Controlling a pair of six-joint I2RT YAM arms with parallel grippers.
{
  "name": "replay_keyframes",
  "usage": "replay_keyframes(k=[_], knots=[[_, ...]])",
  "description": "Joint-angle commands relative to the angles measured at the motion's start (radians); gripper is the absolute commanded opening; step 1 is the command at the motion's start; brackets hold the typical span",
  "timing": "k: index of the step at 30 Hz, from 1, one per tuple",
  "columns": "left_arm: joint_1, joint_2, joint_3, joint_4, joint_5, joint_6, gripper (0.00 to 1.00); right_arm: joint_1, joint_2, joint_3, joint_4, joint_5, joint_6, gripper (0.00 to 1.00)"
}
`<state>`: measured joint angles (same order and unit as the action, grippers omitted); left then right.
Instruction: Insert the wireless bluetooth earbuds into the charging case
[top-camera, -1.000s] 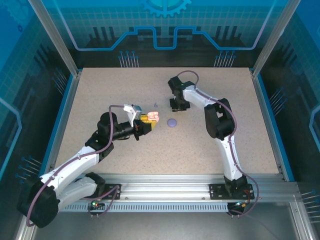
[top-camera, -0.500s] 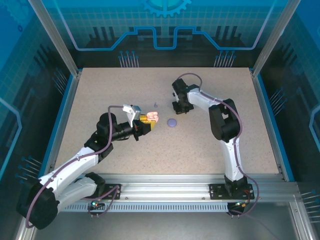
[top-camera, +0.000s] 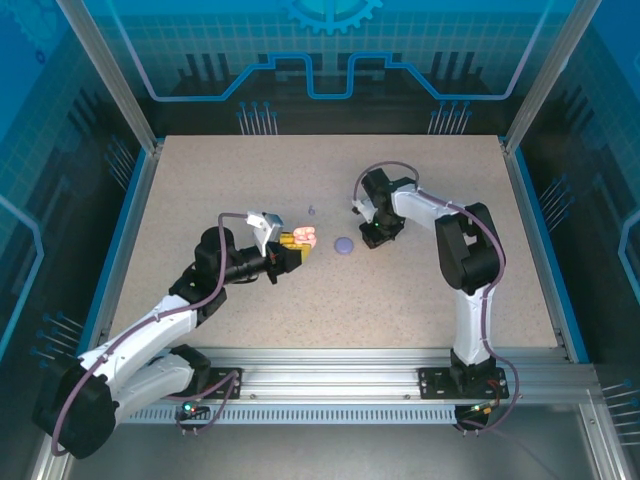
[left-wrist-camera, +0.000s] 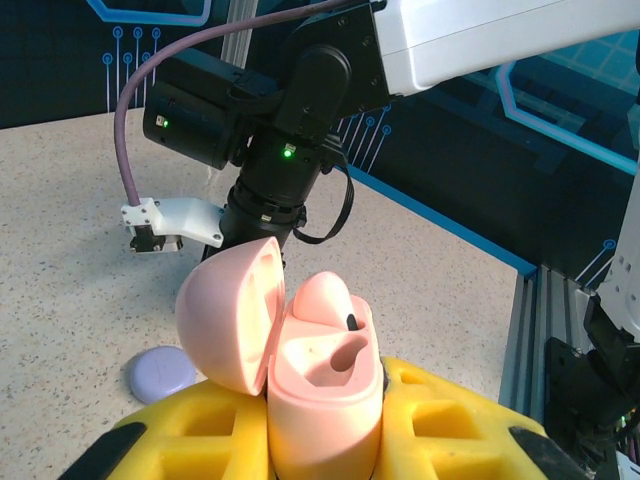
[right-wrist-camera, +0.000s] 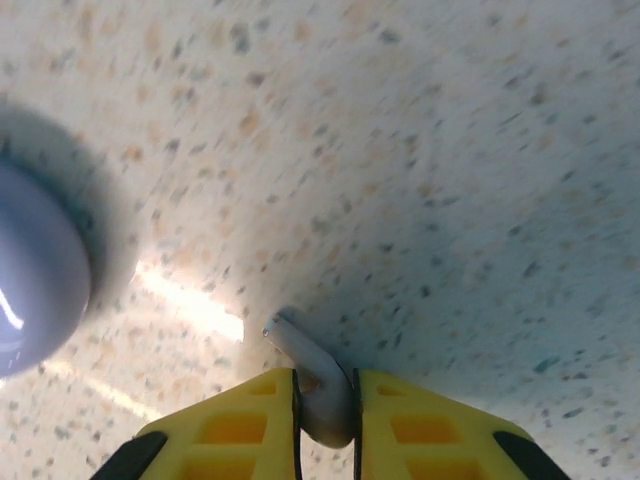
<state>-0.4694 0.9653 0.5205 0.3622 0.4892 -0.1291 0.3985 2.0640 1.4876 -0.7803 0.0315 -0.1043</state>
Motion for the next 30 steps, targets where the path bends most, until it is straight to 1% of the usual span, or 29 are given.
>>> replay_keyframes(k=[1, 2, 4, 6, 9, 11, 14, 17, 19, 22, 24, 27, 30], knots=[[-0.006, -0.013, -0.005, 0.002, -0.009, 0.019, 0.0, 0.011, -0.038, -0.012, -0.036, -0.03, -0.077, 0.23], [-0.006, -0.013, -0.005, 0.001, -0.008, 0.02, 0.0, 0.011, -0.036, -0.007, -0.04, -0.021, -0.075, 0.25], [-0.005, -0.01, -0.002, 0.001, -0.009, 0.019, 0.0, 0.012, -0.034, 0.0, -0.045, -0.009, -0.056, 0.33], [-0.005, -0.006, 0.0, 0.002, -0.007, 0.02, 0.0, 0.011, -0.043, 0.0, -0.042, -0.03, -0.033, 0.41], [-0.006, -0.006, -0.001, 0.001, -0.007, 0.019, 0.0, 0.011, -0.083, -0.031, 0.003, -0.07, 0.022, 0.48], [-0.006, -0.006, 0.0, 0.0, -0.006, 0.02, 0.0, 0.009, -0.111, -0.052, 0.027, -0.084, 0.072, 0.5], [-0.006, -0.007, -0.001, 0.001, -0.008, 0.023, 0.0, 0.005, -0.155, -0.084, 0.061, -0.075, 0.176, 0.51], [-0.006, -0.005, -0.004, 0.007, -0.008, 0.019, 0.0, 0.0, -0.195, -0.125, 0.081, -0.046, 0.33, 0.51], [-0.006, -0.001, -0.005, 0.014, -0.008, 0.016, 0.0, 0.001, -0.225, -0.168, 0.105, -0.062, 0.417, 0.48], [-0.006, 0.004, -0.002, 0.018, -0.005, 0.015, 0.0, 0.015, -0.274, -0.245, 0.16, -0.075, 0.501, 0.42], [-0.005, 0.006, -0.001, 0.02, -0.004, 0.014, 0.0, 0.023, -0.295, -0.285, 0.187, -0.074, 0.539, 0.35], [-0.006, 0.014, 0.002, 0.024, -0.003, 0.017, 0.0, 0.029, -0.288, -0.313, 0.208, -0.081, 0.564, 0.25], [-0.006, 0.022, 0.006, 0.031, -0.001, 0.014, 0.0, 0.031, -0.259, -0.318, 0.216, -0.081, 0.57, 0.18]])
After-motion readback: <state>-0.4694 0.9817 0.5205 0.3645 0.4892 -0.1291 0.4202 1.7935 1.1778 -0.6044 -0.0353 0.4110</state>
